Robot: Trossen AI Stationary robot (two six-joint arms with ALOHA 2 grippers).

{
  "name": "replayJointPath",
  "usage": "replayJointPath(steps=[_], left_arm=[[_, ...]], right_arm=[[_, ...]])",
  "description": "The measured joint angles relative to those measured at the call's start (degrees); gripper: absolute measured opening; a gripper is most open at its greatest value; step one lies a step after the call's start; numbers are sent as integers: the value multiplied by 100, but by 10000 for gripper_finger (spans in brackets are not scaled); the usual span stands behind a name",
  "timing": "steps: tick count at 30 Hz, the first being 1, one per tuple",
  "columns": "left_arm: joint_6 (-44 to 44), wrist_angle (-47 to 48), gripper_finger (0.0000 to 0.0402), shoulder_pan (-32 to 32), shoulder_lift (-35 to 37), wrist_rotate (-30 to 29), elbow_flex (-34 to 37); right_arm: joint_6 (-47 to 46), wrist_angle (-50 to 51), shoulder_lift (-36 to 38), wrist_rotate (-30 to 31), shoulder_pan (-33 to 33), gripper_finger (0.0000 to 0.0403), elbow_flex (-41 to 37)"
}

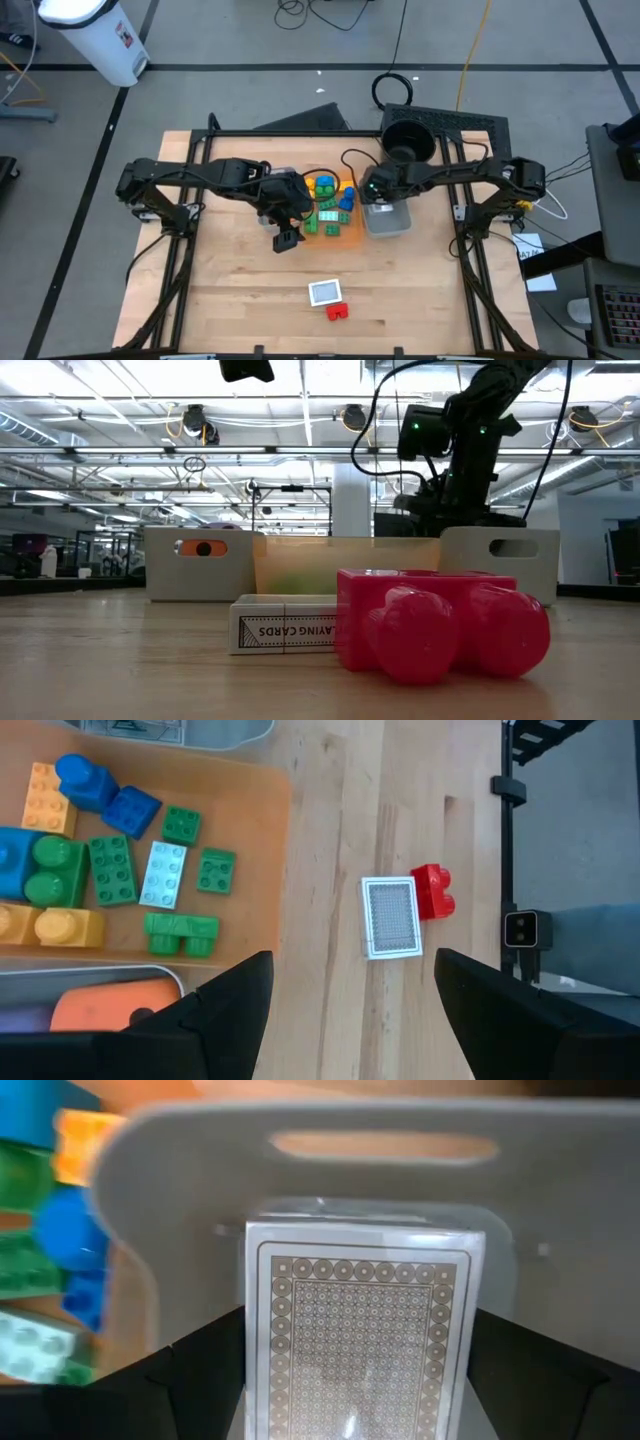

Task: Pick & Place Toys
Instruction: Put the brown deck of cards into the right gray bin

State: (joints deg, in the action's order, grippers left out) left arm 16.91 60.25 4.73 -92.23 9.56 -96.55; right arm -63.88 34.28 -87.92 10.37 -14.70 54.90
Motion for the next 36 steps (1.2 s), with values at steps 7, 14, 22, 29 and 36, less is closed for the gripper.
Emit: replayJointPath(steps=[7, 14, 22, 29, 36], left_arm=[[31, -2, 285, 0, 0, -2, 0], [111, -31, 285, 0, 0, -4, 0], [122, -30, 285, 0, 0, -12, 0], [120, -31, 285, 0, 0, -15, 0], [98, -28, 285, 0, 0, -17, 0]], right_arm=[[3, -139, 11, -111, 3, 318, -140], [52, -238, 13, -111, 7, 308, -144], [54, -282, 11, -117, 3, 360, -144], [147, -354, 60, -139, 2, 361, -153], [109, -536, 584, -188, 31, 359, -171]])
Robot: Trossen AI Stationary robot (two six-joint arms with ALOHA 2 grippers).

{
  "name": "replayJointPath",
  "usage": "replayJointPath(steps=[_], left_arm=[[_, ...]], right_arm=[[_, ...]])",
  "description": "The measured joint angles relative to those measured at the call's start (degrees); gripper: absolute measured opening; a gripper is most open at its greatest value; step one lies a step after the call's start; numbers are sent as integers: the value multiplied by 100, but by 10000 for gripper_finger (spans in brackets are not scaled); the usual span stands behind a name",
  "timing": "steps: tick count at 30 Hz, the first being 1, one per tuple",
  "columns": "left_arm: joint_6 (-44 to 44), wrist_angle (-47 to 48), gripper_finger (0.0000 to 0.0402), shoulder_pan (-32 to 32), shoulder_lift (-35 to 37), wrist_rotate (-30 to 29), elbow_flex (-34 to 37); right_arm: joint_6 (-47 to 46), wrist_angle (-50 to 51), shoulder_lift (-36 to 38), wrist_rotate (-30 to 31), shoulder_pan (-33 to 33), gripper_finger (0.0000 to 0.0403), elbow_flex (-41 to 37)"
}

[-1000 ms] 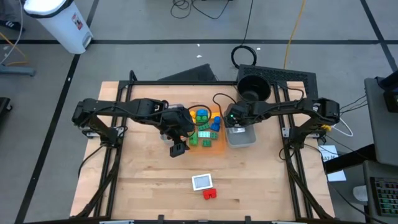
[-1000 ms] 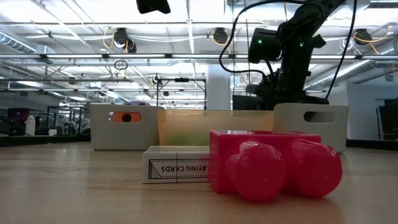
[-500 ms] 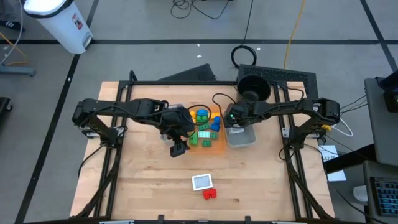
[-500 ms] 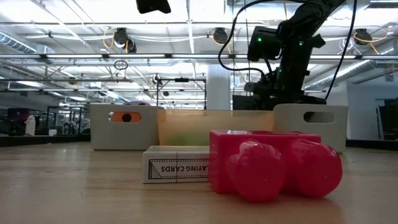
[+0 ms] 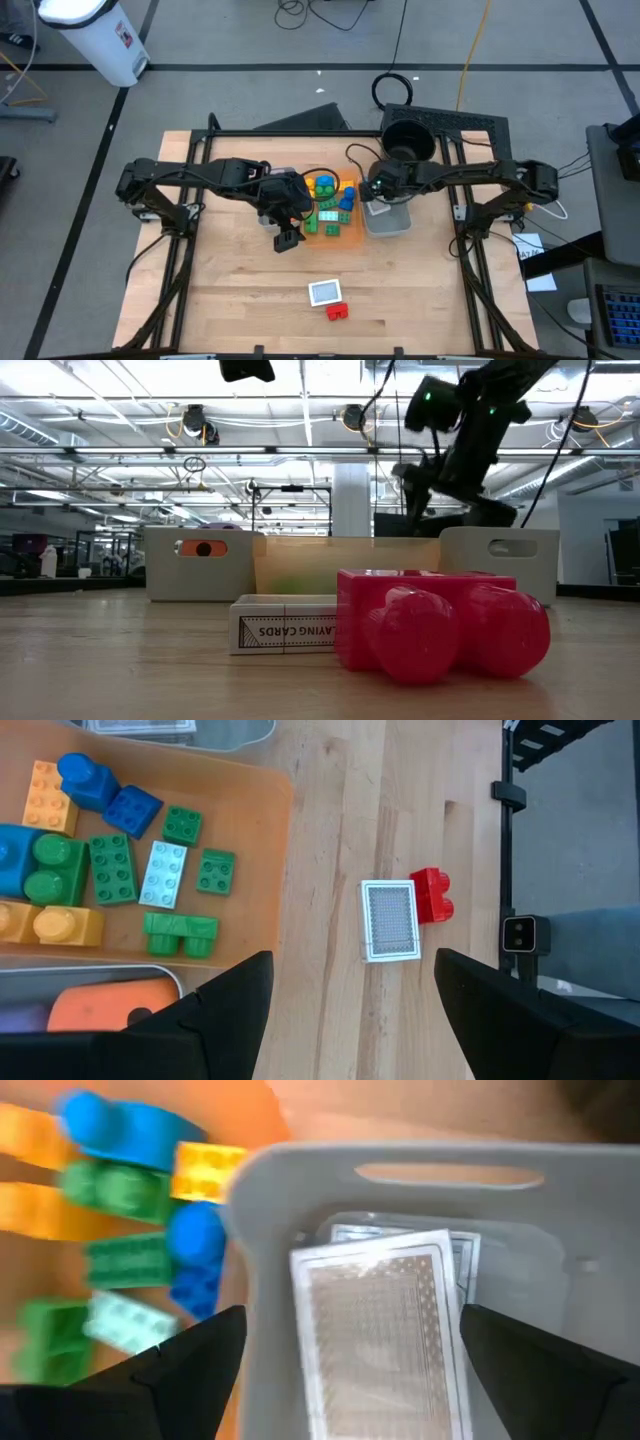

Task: Pick & Place Toys
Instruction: Put the brown deck of cards into the right gray bin, then put the red game piece into the orange bin

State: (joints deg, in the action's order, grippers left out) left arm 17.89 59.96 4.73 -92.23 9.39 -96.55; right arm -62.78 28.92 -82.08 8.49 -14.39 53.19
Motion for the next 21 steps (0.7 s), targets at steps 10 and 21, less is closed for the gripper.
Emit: replayJointPath(steps=[10, 21], left_arm=[[-125, 4, 285, -14, 0, 24, 0], [-426, -12, 285, -22, 0, 66, 0]], right_arm=[[-127, -639, 1347, 204, 379, 356, 9], [127, -4280, 1446, 808, 2044, 354, 15]])
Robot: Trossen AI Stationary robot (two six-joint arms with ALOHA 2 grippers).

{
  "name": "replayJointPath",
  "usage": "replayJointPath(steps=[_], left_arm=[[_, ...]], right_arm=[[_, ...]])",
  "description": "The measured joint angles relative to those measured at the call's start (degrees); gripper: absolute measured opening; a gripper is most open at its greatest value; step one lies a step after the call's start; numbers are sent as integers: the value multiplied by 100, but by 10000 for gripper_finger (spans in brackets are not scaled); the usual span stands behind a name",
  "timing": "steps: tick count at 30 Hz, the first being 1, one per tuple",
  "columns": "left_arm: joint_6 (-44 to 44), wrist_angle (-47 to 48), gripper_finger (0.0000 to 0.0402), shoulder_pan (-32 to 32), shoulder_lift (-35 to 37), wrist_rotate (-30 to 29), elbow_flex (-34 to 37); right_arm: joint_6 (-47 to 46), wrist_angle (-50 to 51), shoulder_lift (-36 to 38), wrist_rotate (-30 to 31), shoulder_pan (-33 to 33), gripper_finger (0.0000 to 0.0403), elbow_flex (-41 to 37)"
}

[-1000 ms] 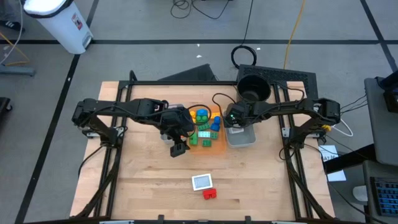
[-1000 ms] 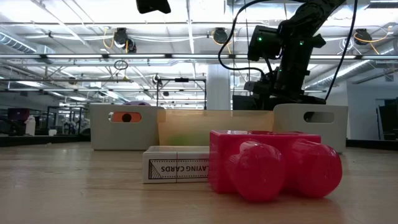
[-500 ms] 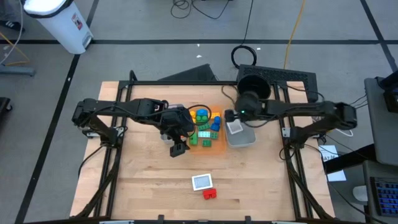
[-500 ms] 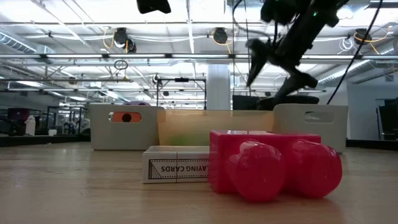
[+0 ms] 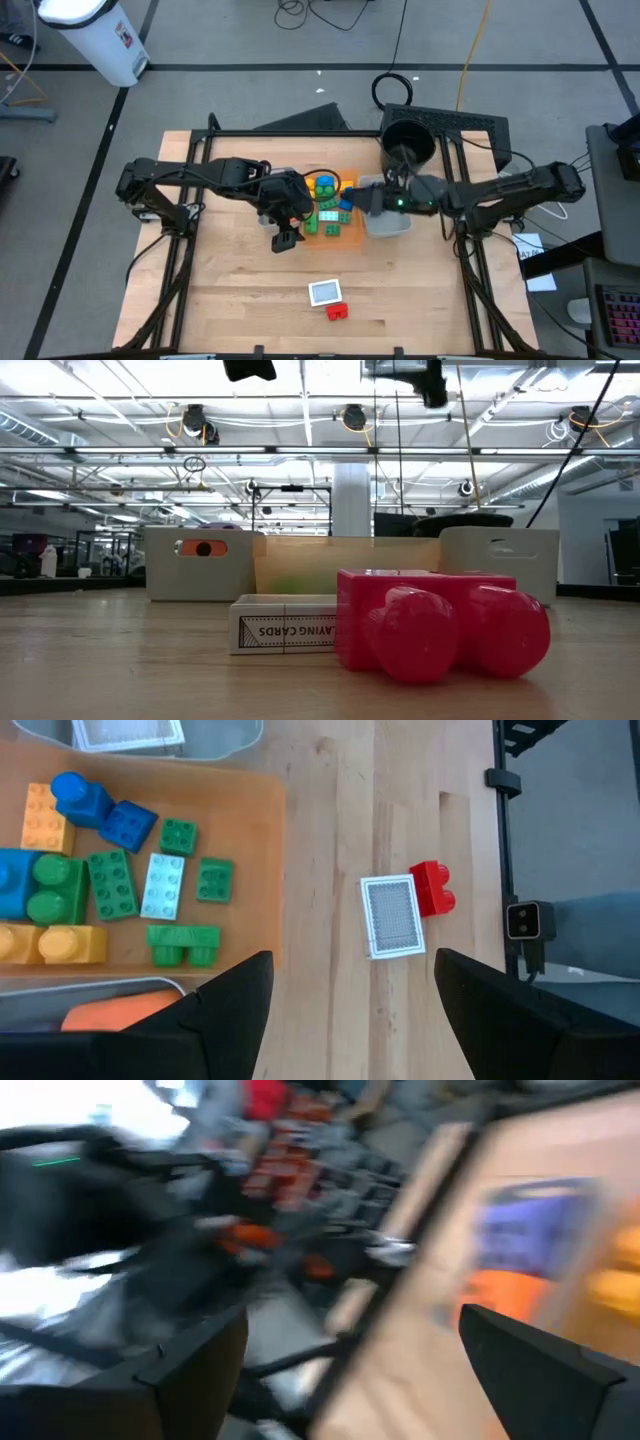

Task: Pick & Place Toys
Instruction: Put the red game piece into the orange bin

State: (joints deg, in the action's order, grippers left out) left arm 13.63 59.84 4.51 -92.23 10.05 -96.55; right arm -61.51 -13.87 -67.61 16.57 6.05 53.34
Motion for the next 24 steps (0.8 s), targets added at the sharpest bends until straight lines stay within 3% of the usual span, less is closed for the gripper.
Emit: replayJointPath(steps=[7, 14, 17, 20, 24], left_arm=[[-308, 6, 285, 0, 0, -3, 0], [-278, 176, 285, 83, 0, 124, 0], [-112, 307, 285, 213, 0, 197, 0], [191, 309, 285, 398, 0, 185, 0], [843, 38, 285, 694, -2, -86, 0]], right_arm=[[-120, -1984, -641, -18, 734, 353, 0], [-406, -2435, -1110, -35, 1509, 352, 2], [-529, -1731, -1178, -18, 1857, 352, 214], [-416, 112, -1176, -99, 2106, 352, 756], [539, 2543, -1255, -488, 2292, 352, 1481]])
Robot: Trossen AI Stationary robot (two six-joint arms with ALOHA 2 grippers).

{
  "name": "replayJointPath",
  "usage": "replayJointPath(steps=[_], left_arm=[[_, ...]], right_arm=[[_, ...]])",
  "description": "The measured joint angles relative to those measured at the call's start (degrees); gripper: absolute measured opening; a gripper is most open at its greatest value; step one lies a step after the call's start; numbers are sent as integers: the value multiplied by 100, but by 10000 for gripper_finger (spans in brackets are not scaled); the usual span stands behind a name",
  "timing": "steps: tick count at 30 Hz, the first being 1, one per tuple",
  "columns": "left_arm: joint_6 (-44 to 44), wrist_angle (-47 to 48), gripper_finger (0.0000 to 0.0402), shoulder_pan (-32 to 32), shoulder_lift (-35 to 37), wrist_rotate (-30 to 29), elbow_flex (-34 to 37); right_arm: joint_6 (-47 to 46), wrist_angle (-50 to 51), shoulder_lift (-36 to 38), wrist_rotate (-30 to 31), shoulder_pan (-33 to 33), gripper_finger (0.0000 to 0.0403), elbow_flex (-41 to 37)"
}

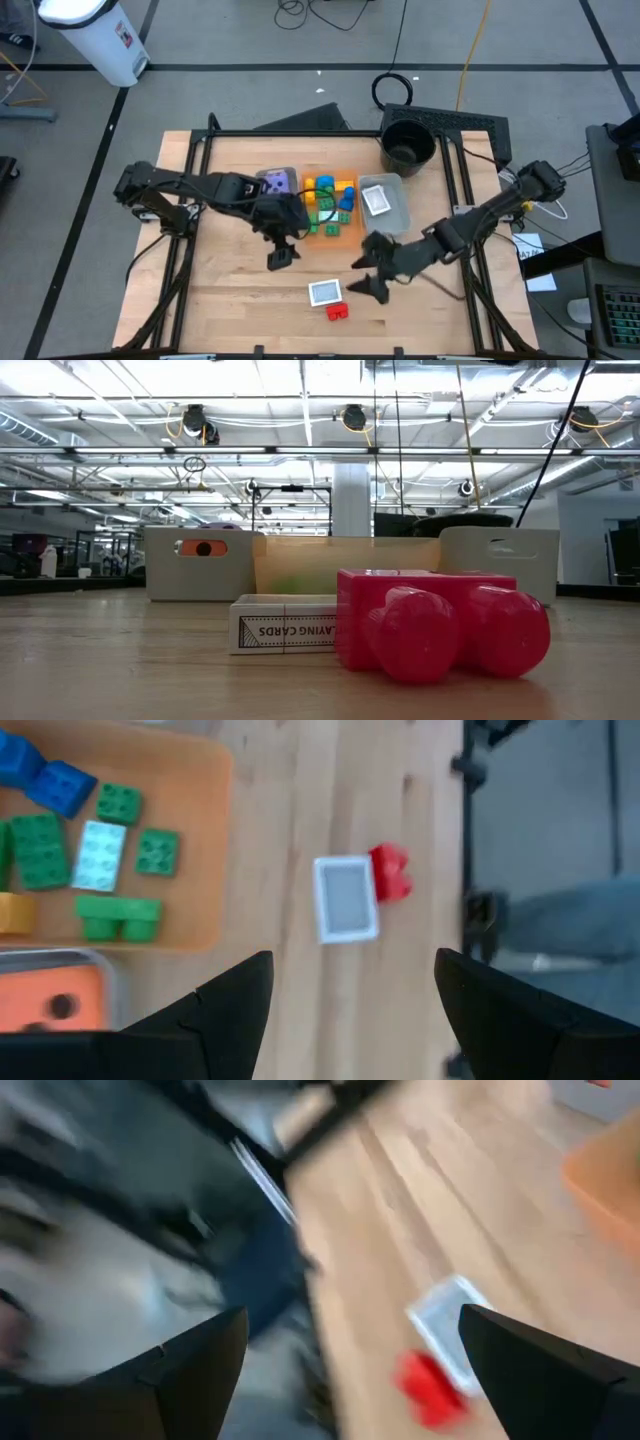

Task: Pick & Place Toys
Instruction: Put the red game piece into the orange bin

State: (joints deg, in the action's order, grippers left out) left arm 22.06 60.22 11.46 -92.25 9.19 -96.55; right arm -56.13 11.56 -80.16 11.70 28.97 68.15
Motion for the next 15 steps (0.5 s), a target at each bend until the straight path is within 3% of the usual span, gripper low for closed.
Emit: replayJointPath(steps=[4, 11, 15], left_arm=[[733, -678, 285, 321, 0, -228, 0], [1624, -1881, 285, 757, 0, -750, 0], [1768, -2301, 285, 938, 0, -1046, 0]], right_arm=[[1176, 785, -226, -61, 306, 352, 145], [3078, 671, -1195, -292, 781, 352, 160], [3521, 471, -1645, -132, 789, 352, 160]])
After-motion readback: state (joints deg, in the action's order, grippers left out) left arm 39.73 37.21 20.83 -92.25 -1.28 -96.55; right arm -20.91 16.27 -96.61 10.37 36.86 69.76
